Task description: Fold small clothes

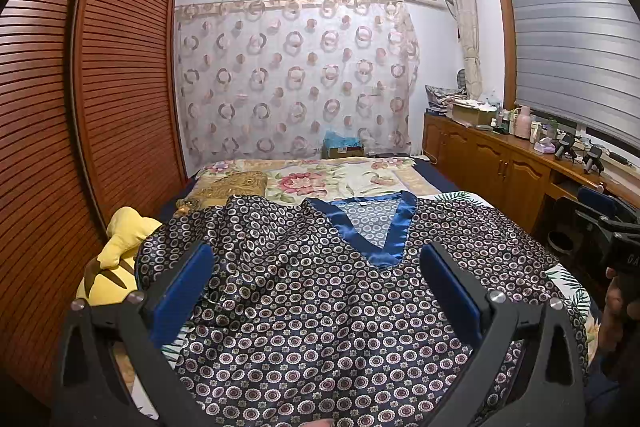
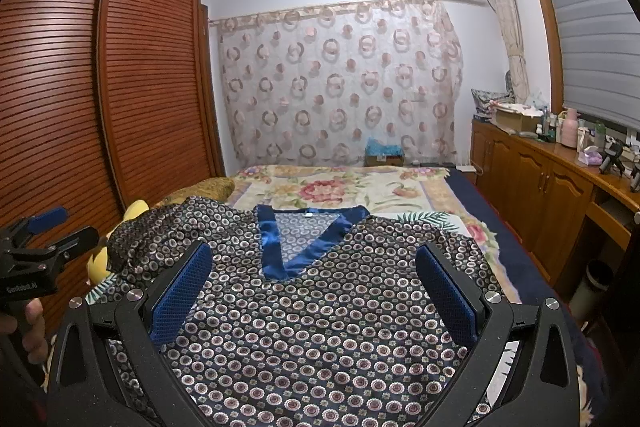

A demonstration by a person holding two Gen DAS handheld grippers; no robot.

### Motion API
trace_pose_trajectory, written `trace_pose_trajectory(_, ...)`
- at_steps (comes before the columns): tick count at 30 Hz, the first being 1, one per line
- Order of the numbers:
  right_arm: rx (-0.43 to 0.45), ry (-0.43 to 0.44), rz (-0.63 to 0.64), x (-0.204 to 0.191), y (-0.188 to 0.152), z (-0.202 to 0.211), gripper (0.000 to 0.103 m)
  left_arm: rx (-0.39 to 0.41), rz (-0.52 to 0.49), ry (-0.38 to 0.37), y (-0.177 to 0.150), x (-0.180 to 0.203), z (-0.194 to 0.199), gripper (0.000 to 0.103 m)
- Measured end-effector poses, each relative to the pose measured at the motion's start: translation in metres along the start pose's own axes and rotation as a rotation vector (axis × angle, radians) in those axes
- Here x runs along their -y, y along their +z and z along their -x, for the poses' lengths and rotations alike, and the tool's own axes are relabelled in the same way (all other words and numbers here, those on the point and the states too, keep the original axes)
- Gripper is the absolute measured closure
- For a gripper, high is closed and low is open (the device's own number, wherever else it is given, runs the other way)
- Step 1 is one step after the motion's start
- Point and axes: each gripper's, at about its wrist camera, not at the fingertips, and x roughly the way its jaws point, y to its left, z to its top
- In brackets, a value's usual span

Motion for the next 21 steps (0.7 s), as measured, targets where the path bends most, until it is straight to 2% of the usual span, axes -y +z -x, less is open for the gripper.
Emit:
trace_pose_trajectory(11,-0.011,0.035,0.01,-0.004,-0.003,0.0,0.0,-0.03,-0.014,0.001,-0.004,-0.01,-0.002,0.0)
trace_pose_trajectory(21,-0.067,0.11,0.045,-0.017,-0.015,-0.028,0.0,-0.118,0.009,0.069,-0.026,-0.071,-0.029,0.0)
